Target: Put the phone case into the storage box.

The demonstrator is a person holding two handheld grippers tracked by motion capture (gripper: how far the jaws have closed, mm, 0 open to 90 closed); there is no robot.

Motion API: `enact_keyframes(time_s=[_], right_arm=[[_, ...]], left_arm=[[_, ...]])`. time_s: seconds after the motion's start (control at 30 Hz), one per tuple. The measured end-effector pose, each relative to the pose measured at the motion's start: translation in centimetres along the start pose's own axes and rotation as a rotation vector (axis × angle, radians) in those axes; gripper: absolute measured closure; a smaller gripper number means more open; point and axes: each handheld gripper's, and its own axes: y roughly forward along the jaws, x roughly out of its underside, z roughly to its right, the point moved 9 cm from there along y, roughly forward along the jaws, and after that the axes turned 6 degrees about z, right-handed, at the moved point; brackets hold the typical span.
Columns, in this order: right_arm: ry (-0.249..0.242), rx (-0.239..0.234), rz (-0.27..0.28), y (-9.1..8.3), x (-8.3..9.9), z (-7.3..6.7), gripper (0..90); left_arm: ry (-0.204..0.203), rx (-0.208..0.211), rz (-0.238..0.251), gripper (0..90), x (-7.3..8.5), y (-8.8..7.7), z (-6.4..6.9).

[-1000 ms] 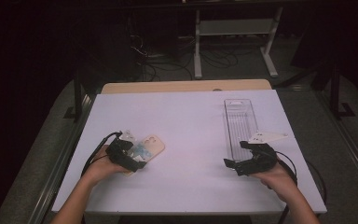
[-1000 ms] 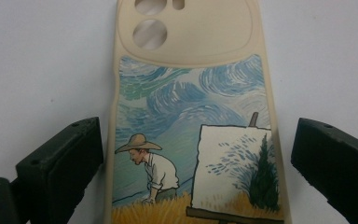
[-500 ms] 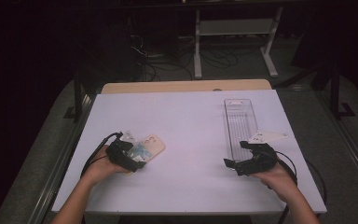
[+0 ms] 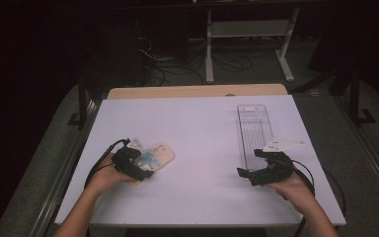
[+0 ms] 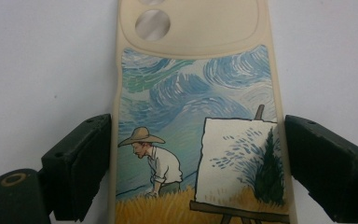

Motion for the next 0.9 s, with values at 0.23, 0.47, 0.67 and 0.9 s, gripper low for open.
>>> enact_keyframes(time_s=[0.23,0.47,0.67,0.9], right_arm=[[0.004,0.001,0.000,0.0,0.0,0.0,4.8],[0.002,0.002,-0.003,-0.1,0.0,0.0,4.8],[-0.004,0.002,-0.002,-0.1,-0.3,-0.1,4.8],[-0.019,-0.009,-0.009,0.1,-0.7,-0.3,4.8]], left_arm=[[0.003,0.008,0.012,10.7,-0.4,-0.5,0.2],[0.012,0.023,0.029,10.9,-0.8,-0.9,0.3],[0.043,0.036,0.025,11.1,-1.5,-1.7,0.7],[0.047,0.059,0.052,11.1,-2.5,-2.1,1.2]])
